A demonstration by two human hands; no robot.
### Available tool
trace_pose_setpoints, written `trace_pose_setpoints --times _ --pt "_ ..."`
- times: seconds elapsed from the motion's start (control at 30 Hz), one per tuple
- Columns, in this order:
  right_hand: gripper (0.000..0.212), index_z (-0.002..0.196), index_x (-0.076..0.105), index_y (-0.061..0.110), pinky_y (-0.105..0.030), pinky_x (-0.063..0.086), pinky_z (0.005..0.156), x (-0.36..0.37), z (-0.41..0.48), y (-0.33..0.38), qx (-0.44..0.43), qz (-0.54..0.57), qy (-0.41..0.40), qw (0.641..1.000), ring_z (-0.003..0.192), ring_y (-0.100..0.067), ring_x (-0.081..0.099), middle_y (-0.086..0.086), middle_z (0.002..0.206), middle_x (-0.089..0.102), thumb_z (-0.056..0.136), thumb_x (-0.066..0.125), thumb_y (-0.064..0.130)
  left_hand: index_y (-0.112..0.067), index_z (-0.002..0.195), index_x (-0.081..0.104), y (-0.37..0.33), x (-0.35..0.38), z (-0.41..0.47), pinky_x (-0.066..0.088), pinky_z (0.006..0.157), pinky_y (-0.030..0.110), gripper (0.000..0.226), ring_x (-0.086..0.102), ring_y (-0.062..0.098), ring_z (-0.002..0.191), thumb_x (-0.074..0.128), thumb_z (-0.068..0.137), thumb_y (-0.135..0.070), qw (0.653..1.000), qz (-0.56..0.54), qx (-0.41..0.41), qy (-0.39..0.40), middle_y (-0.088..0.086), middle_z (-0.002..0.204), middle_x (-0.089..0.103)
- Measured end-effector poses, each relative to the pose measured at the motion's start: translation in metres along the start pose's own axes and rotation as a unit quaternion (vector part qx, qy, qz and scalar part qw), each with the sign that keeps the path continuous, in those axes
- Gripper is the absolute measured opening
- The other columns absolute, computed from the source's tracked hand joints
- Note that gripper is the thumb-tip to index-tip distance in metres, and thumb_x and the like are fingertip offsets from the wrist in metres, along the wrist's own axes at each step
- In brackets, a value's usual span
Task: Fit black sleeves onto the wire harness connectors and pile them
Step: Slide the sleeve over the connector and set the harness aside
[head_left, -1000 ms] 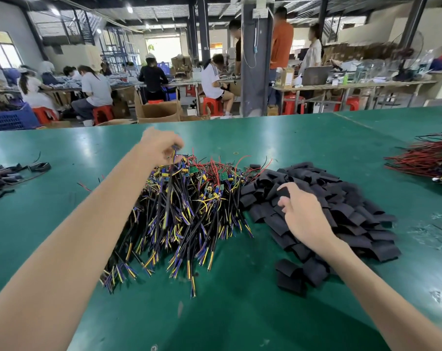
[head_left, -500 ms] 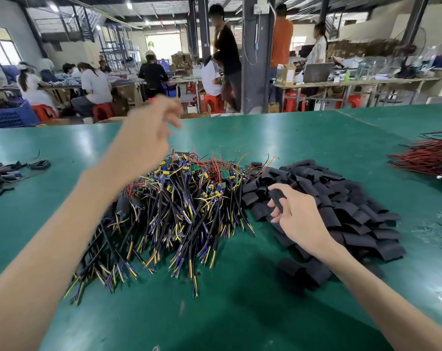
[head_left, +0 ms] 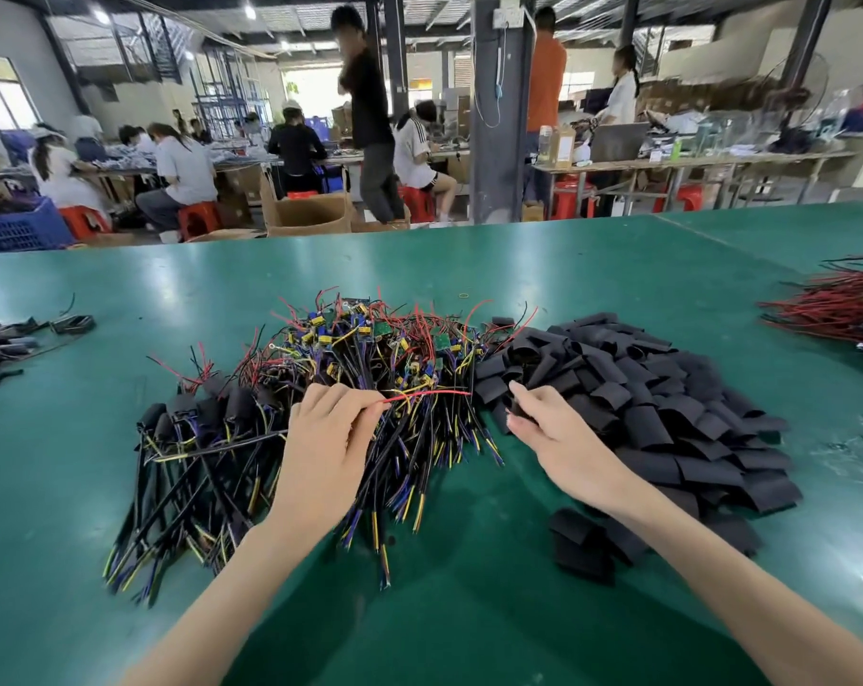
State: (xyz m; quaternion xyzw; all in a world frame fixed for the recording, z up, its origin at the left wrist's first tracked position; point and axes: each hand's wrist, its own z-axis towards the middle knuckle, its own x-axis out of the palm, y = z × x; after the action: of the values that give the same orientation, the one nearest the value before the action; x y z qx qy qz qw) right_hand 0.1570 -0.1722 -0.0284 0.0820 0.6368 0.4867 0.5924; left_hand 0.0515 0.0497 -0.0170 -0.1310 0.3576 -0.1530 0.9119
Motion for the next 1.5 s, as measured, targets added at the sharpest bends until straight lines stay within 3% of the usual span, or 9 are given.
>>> trace_pose_setpoints --times 0.23,0.7,0.8,0.93,1.1,1.2,1.27,1.37,1.5 --pt "0.042 0.117 0.064 0.016 -0.022 0.039 0.086 -0.002 -0.007 0.013 -0.071 0.045 -0.073 0.994 0.089 -0.016 0.054 0.0 0.095 0.054 0.078 0.072 0.006 -0.01 0.094 0.068 -0.006 0.003 -0.007 0.039 0.076 0.041 0.031 0.043 0.016 0.083 0.043 0.094 -0.028 0.999 -0.032 0.017 -0.014 -0.004 0.084 0.064" --pt "0.044 0.111 0.067 0.011 -0.037 0.046 0.094 -0.001 -0.011 0.023 -0.047 0.143 -0.086 0.985 0.094 -0.025 0.062 -0.01 0.093 0.059 0.069 0.078 0.002 -0.015 0.094 0.069 -0.008 0.005 -0.011 0.034 0.075 0.033 0.027 0.043 0.013 0.085 0.045 0.094 -0.027 0.997 -0.017 0.069 -0.006 -0.015 0.086 0.057" --pt "0.046 0.113 0.066 0.012 -0.024 0.042 0.088 -0.001 -0.014 0.024 -0.096 0.05 -0.093 0.99 0.092 -0.019 0.056 -0.001 0.094 0.058 0.07 0.08 0.011 -0.018 0.095 0.069 -0.01 0.004 -0.011 0.03 0.075 0.03 0.025 0.043 0.013 0.088 0.045 0.094 -0.026 0.996 0.009 0.09 0.013 -0.012 0.087 0.06" --pt "0.044 0.112 0.065 0.012 -0.038 0.038 0.091 0.004 -0.02 0.03 -0.25 -0.232 -0.116 0.933 0.105 -0.026 0.044 0.0 0.104 0.062 0.073 0.076 0.028 -0.021 0.114 0.056 -0.019 0.007 -0.016 0.027 0.083 0.028 0.037 0.042 0.014 0.102 0.047 0.081 -0.007 0.99 0.031 0.112 0.08 -0.008 0.11 0.053" --pt "0.045 0.131 0.045 0.02 -0.031 0.044 0.086 0.021 -0.026 0.036 -0.241 -0.215 -0.01 0.946 0.103 -0.022 0.046 -0.003 0.115 0.046 0.09 0.059 0.033 -0.025 0.137 0.028 -0.029 0.015 -0.022 0.011 0.108 0.013 0.089 0.023 0.002 0.129 0.033 0.056 0.01 0.982 -0.081 0.072 0.157 -0.017 0.133 0.024" --pt "0.046 0.137 0.037 0.018 -0.022 0.028 0.087 0.022 -0.026 0.032 -0.217 -0.212 0.009 0.953 0.106 -0.02 0.04 -0.004 0.113 0.043 0.095 0.05 0.034 -0.013 0.142 0.031 -0.021 0.015 -0.018 0.015 0.111 0.013 0.071 0.022 0.0 0.134 0.051 0.078 0.014 0.979 -0.093 0.072 0.165 -0.012 0.138 0.023" --pt "0.044 0.135 0.038 0.016 -0.023 0.027 0.089 0.016 -0.024 0.031 -0.193 -0.185 0.012 0.964 0.11 -0.021 0.039 -0.004 0.118 0.045 0.095 0.051 0.03 -0.011 0.138 0.041 -0.011 0.013 -0.016 0.02 0.112 0.019 0.054 0.027 0.004 0.131 0.062 0.088 -0.011 0.983 -0.041 0.069 0.164 -0.009 0.136 0.034" --pt "0.045 0.135 0.038 0.015 -0.024 0.026 0.094 0.012 -0.022 0.029 -0.194 -0.199 0.02 0.961 0.113 -0.021 0.036 -0.003 0.119 0.044 0.095 0.052 0.03 -0.013 0.114 0.064 -0.001 0.012 -0.014 0.027 0.1 0.025 0.036 0.038 0.012 0.118 0.064 0.087 -0.038 0.979 0.056 0.071 0.183 -0.008 0.123 0.053" --pt "0.048 0.134 0.039 0.016 -0.024 0.027 0.095 0.011 -0.023 0.029 -0.181 -0.173 0.013 0.968 0.116 -0.018 0.037 -0.001 0.12 0.046 0.093 0.054 0.035 -0.015 0.101 0.065 -0.006 0.008 -0.011 0.03 0.088 0.022 0.028 0.049 0.015 0.102 0.068 0.083 -0.036 0.986 0.029 0.04 0.159 -0.007 0.103 0.061"
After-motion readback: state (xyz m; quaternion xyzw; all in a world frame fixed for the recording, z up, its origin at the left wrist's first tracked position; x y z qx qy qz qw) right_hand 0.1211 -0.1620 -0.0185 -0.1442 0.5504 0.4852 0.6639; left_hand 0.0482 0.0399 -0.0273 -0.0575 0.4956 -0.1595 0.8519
